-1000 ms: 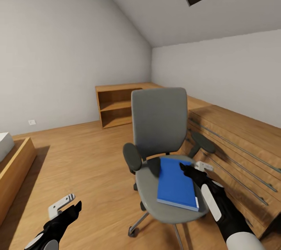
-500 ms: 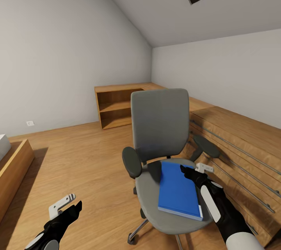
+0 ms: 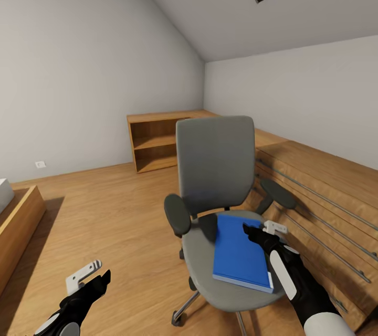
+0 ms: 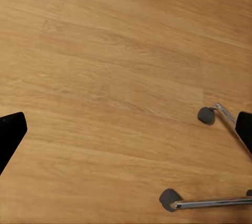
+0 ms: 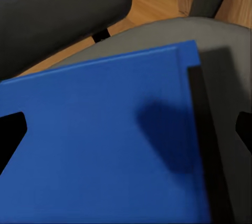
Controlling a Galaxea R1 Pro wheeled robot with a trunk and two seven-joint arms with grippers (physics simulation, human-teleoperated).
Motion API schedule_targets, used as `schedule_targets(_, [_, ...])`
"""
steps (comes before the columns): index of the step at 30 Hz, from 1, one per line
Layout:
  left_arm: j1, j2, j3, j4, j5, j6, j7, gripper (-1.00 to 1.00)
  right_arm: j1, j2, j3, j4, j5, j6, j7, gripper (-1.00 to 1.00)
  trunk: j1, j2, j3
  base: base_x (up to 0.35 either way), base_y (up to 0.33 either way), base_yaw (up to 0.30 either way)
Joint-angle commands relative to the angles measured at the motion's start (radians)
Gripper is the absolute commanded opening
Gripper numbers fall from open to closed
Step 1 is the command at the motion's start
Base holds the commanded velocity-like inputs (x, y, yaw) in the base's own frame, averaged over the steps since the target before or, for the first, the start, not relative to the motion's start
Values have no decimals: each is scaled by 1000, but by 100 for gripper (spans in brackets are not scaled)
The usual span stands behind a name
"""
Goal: In the bedroom, organize the workspace by keeping the computer under the desk, ensuring the monitor is on the desk, placing the keyboard on the desk next to the monitor, placing the mouse on the desk next to the keyboard, moving the folder from the swivel chair onto the desk next to the mouse, stacking the notebook on top of the folder with the pen on top of the notebook, and positioning the swivel chair next to the desk.
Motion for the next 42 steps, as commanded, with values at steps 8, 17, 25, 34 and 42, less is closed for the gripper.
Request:
schedule_targets(8, [0,0,-1,-2,8,2,7,100,0,0,1,-2,-10,5,-5,100,15,-29,-13,0,0,0])
schedule_targets(17, [0,0,-1,-2,8,2,7,100,0,1,1,-2,-10,5,-5,100,15,-29,-13,0,0,0])
schedule_targets(25, [0,0,-1,-2,8,2,7,100,0,0,1,-2,-10,5,-5,100,46,-85,-39,0,0,0])
schedule_targets(34, [0,0,-1,-2,8,2,6,100,0,0,1,-2,-10,5,-5,100,54,-99,-45,0,0,0])
schedule_targets(42, [0,0,-1,-2,8,2,6,100,0,0,1,-2,-10,5,-5,100,81,-148,-67,0,0,0])
